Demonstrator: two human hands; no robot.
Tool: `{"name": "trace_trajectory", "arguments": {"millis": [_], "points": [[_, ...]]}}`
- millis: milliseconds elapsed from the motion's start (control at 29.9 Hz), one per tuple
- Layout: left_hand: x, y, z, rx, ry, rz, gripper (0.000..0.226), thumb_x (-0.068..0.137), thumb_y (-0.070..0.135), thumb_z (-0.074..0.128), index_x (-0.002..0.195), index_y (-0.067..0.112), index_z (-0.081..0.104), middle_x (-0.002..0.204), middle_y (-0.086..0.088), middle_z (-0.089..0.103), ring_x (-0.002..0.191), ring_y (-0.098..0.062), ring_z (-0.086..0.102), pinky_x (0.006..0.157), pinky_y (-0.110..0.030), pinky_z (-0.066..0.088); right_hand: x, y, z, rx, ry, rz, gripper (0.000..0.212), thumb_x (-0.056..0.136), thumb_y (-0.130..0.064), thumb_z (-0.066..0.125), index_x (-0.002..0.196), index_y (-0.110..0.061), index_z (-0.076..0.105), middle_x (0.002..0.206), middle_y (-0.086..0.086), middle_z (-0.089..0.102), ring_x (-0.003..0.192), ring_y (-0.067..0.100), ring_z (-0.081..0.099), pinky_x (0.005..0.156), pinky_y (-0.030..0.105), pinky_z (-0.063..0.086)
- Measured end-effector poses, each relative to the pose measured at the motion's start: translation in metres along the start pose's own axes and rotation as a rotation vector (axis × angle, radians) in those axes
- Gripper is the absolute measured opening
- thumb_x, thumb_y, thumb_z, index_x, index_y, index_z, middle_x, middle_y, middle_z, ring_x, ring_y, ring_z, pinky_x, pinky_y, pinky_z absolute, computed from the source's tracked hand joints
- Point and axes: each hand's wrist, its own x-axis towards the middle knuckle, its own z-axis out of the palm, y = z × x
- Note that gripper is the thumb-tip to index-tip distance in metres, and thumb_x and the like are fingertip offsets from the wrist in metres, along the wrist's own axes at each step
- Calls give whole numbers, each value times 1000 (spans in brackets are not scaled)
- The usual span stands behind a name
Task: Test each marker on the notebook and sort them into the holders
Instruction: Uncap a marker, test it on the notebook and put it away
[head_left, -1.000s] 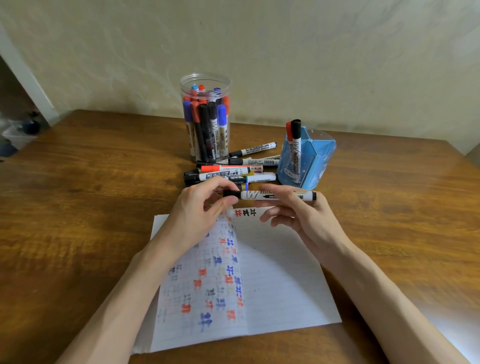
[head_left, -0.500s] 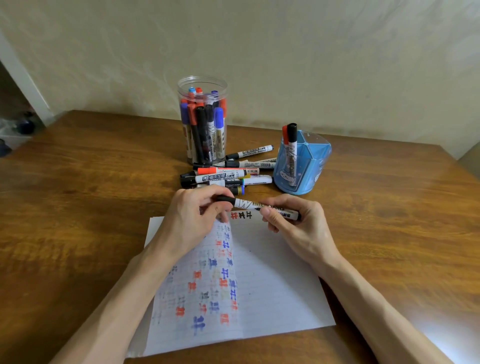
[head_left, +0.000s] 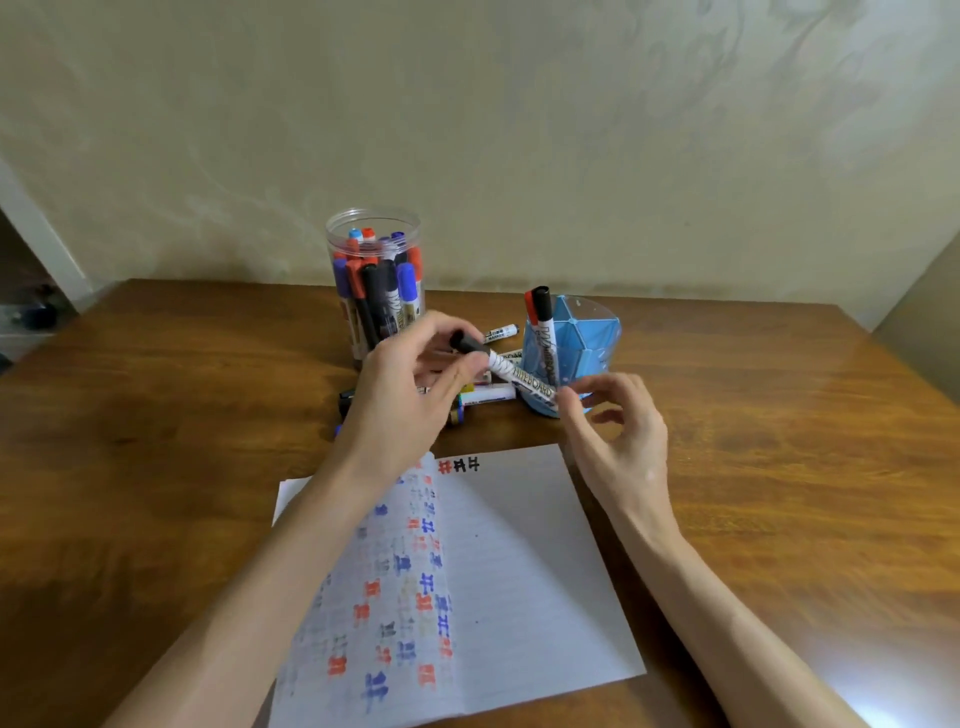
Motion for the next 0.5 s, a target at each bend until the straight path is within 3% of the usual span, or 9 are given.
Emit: {"name": "trace_trajectory", "arguments": {"millis": [33, 100, 134, 201, 234, 334, 502], "points": [[7, 6, 3, -10, 35, 34, 11, 97, 10, 68, 108, 10, 67, 100, 3, 73, 94, -8, 74, 79, -21, 58, 1, 2, -2, -49, 50, 2, 18, 94, -25, 76, 110, -22, 68, 115, -6, 65, 108, 11, 64, 90, 44, 58], [20, 16, 12, -34, 92, 97, 11, 99, 9, 65, 110, 9, 65, 102, -2, 72, 93, -10, 74, 77, -21, 57, 3, 5, -5, -84, 40, 59, 51, 94, -23, 75, 141, -21, 55, 144, -2, 56, 133, 10, 53, 109, 37, 51], [26, 20, 16, -50, 113, 118, 11, 100, 8, 64, 111, 8, 65, 103, -3, 72, 93, -10, 74, 77, -20, 57, 3, 4, -6, -64, -10, 102, 68, 94, -24, 74, 154, -21, 43, 156, -4, 48, 142, 5, 45, 116, 27, 43], [34, 23, 25, -57, 150, 140, 13, 101, 8, 62, 114, 7, 64, 103, -3, 71, 91, -9, 73, 75, -18, 56, 1, -1, -4, 20, -112, 131, 87, 93, -24, 73, 165, -23, 25, 163, -12, 39, 142, -10, 36, 111, 5, 30], [38, 24, 31, -49, 164, 147, 14, 102, 8, 62, 116, 7, 64, 103, -1, 71, 89, -8, 73, 74, -17, 55, -1, -1, -2, 37, -123, 114, 89, 93, -23, 73, 166, -23, 22, 163, -14, 38, 142, -13, 34, 109, 2, 28], [47, 23, 47, -9, 205, 169, 17, 102, 10, 61, 119, 12, 65, 99, 3, 70, 84, -9, 73, 74, -22, 56, -5, 2, 1, 2, -51, 58, 86, 91, -22, 73, 163, -23, 26, 161, -9, 41, 147, 0, 37, 115, 15, 34], [55, 12, 67, 93, 219, 157, 25, 102, 12, 61, 126, 17, 65, 100, 1, 71, 86, -9, 71, 81, -28, 59, -4, 2, 1, -48, -8, 26, 78, 91, -18, 72, 159, -20, 34, 145, -13, 43, 138, 1, 41, 109, 10, 33]]}}
